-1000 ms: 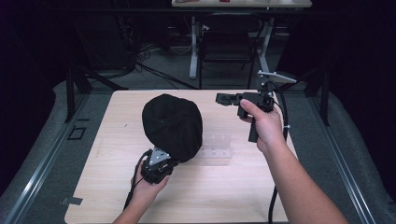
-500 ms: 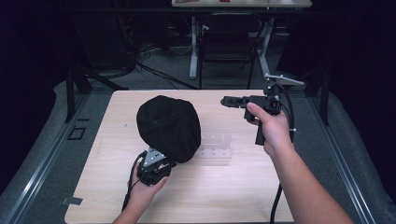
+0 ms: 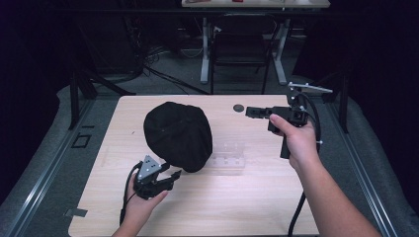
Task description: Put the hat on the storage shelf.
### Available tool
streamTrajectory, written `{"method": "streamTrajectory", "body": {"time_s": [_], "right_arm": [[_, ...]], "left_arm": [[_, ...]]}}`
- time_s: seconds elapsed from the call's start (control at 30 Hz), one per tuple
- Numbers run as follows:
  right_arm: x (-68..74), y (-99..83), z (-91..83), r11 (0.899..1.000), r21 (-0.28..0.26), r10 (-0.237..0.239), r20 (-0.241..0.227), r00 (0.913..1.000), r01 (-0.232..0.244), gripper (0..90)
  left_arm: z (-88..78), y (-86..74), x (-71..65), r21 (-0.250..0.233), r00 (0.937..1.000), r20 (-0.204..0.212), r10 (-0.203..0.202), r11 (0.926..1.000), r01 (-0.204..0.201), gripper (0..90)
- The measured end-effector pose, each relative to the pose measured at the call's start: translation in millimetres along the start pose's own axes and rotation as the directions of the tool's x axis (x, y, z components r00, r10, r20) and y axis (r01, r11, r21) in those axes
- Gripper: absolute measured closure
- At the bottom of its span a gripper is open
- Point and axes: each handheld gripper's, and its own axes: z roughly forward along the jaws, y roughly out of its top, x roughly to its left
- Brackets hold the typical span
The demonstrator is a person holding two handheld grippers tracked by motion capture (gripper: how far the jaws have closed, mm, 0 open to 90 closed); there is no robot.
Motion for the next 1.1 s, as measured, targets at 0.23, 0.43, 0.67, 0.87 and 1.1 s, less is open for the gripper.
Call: {"method": "streamTrajectory", "body": {"time_s": [0.23,0.43,0.67,0.87,1.1], "right_arm": [[1.2,-9.5,-7.1,0.997,0.011,-0.074,0.077,0.9943,0.073,76.0],[-4.6,-27.6,-7.9,0.991,0.049,-0.133,0.137,0.9816,0.127,75.2],[-12.9,-51.4,-5.0,0.979,0.089,-0.199,0.196,0.9602,0.184,73.6],[-16.7,-70.4,-0.7,0.96,0.127,-0.275,0.251,0.9282,0.25,70.6],[-27.4,-87.7,3.1,0.951,0.131,-0.307,0.276,0.9108,0.281,68.5]], "left_arm": [[-16.2,-11.2,11.0,0.002,0.9994,-0.012,-0.031,0.9995,0.031,45.2],[-20.9,-27.7,23.5,0.001,0.9963,-0.041,-0.076,0.9971,0.076,45.1],[-20.2,-45.0,35.6,0.028,0.9929,-0.044,-0.11,0.9934,0.111,45.4],[-20.5,-49.1,39.7,0.029,0.9901,-0.06,-0.127,0.9913,0.129,47.5],[-19.0,-50.2,38.4,0.041,0.991,-0.063,-0.118,0.9918,0.121,46.9]]}}
